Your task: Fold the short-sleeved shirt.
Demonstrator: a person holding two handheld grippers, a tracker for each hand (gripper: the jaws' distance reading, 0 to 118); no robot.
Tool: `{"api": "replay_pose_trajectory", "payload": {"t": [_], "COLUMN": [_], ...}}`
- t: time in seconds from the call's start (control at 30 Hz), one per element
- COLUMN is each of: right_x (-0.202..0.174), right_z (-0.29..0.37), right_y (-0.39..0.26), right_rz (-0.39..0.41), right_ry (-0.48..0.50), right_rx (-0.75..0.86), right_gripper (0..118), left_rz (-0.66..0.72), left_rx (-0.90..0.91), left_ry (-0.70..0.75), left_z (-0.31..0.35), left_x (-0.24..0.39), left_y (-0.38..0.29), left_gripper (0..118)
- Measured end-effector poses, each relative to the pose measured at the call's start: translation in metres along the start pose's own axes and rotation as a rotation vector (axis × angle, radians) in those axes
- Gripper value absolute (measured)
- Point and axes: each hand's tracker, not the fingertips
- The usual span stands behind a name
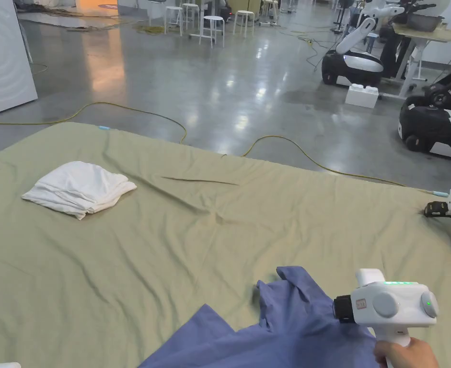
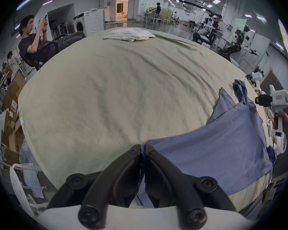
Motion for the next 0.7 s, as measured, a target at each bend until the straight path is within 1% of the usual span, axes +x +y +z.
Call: {"api": "replay_pose_trajectory", "payload": {"t": [0.07,0.1,0.13,0.17,0.2,0.23,0.27,0.3,0.33,0.4,0.47,0.5,0.57,0.7], "right_x": [-0.001,-0.002,-0.004,-0.007,-0.013,-0.017,-0.019,-0.022,-0.025,-0.027,-0.025,-0.024,-0.022,-0.010], "right_z": [-0.017,-0.024,-0.029,-0.028,-0.017,-0.015,-0.014,-0.013,-0.011,0.000,0.016,0.028,0.060,0.124], "right_y": [0.000,-0.001,-0.003,-0.004,-0.008,-0.010,-0.010,-0.011,-0.014,-0.019,-0.022,-0.023,-0.026,-0.028], "right_rz": [0.004,0.005,0.007,0.014,0.032,0.047,0.065,0.068,0.075,0.075,0.036,0.022,0.023,0.014], "right_ry": [0.025,0.027,0.040,0.020,0.003,0.016,0.059,0.061,0.026,0.006,-0.004,0.006,-0.010,-0.028], "right_rx": [-0.072,-0.095,-0.120,-0.091,-0.053,-0.043,-0.033,-0.034,-0.032,0.015,0.090,0.122,0.210,0.337], "right_gripper": [65,61,60,55,29,8,6,5,4,4,4,4,4,4], "left_rz": [0.009,0.015,0.021,0.029,0.030,0.029,0.025,0.023,0.018,0.012,0.017,0.019,0.013,-0.010], "left_rx": [-0.005,-0.006,-0.008,-0.011,-0.011,-0.010,-0.009,-0.009,-0.005,0.012,0.036,0.050,0.087,0.194], "left_ry": [-0.004,-0.002,-0.003,-0.010,-0.009,-0.008,-0.007,-0.007,-0.004,0.003,-0.001,-0.003,-0.014,-0.047], "left_z": [0.000,0.001,0.001,0.001,0.001,0.000,-0.001,-0.001,-0.001,-0.003,0.002,0.007,0.016,0.043], "left_x": [0.000,0.000,0.000,-0.001,-0.001,-0.002,-0.002,-0.001,-0.001,-0.002,-0.002,0.002,0.003,0.010], "left_y": [0.000,0.000,0.000,-0.001,-0.001,-0.001,-0.001,-0.001,-0.001,0.001,0.006,0.009,0.018,0.044], "left_gripper": [6,6,6,6,6,6,6,6,6,6,6,6,6,6]}}
